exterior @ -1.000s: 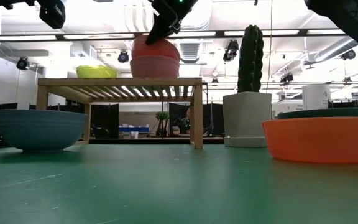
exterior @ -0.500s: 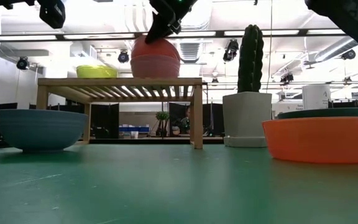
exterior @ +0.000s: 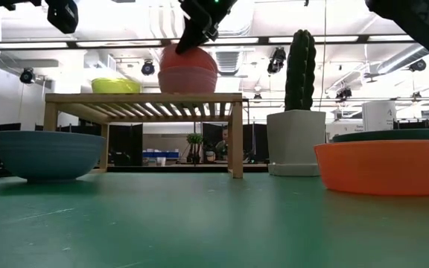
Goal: Place and stack bowls onto a shelf
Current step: Stack the orange bowl on top of the pink bowl on the shelf
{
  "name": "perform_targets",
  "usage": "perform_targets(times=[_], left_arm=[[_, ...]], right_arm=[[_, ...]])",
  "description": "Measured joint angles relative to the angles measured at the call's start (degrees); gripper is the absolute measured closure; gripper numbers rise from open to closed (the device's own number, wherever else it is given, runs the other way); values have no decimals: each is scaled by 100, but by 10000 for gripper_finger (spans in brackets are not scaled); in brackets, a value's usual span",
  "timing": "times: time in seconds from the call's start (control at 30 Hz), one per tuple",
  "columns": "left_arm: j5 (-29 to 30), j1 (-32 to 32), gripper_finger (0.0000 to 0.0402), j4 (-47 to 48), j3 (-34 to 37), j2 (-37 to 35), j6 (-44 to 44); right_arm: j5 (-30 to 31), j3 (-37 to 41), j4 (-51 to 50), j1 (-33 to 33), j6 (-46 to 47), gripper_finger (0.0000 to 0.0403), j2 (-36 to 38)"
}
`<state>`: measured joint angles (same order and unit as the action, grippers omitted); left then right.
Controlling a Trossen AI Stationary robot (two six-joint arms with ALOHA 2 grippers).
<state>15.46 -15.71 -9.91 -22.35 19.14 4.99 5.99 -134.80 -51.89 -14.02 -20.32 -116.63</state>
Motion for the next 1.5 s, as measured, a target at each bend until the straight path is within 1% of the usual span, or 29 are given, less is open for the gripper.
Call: perform_targets(times=[0.13, 0.23, 0.3, 0.53, 0.67, 0.9, 1.03, 1.1, 1.17, 1.23, 1.33, 1.37, 1.5], left_arm=[[0, -2, 327, 0, 0, 0, 0], [0, -1, 327, 2, 0, 0, 0], [0, -1, 327, 2, 0, 0, 0], [0, 0, 327, 4, 0, 0, 0], [0, 0, 332, 6, 0, 0, 0], [0, -2, 344, 7, 0, 0, 0], [0, -2, 347, 8, 0, 0, 0], [0, -1, 347, 9, 0, 0, 0], [2, -2, 347, 10, 0, 0, 0], [0, -1, 347, 11, 0, 0, 0], [0, -1, 347, 11, 0, 0, 0], [0, -2, 347, 13, 0, 0, 0], [0, -1, 347, 21, 0, -7, 0]], right_arm=[[-1, 4, 47, 0, 113, 366, 4], [-3, 2, 3, 0, 226, 355, 5], [-7, 3, -14, 0, 309, 334, -5], [0, 4, 90, 0, 433, 236, -10], [-6, 1, 145, 18, 481, 203, 21], [-80, -13, 500, 52, 650, 197, 143], [-185, -13, 1051, 49, 991, 198, 146], [-99, -13, 1357, 31, 1261, 210, 141], [-90, 7, 1563, 12, 1427, 239, 112], [-85, 23, 1701, 9, 1491, 285, 51], [-3, 55, 1700, 9, 1489, 368, -73], [47, 70, 1680, 9, 1482, 379, -106], [154, 85, 1678, 11, 1539, 391, -265]])
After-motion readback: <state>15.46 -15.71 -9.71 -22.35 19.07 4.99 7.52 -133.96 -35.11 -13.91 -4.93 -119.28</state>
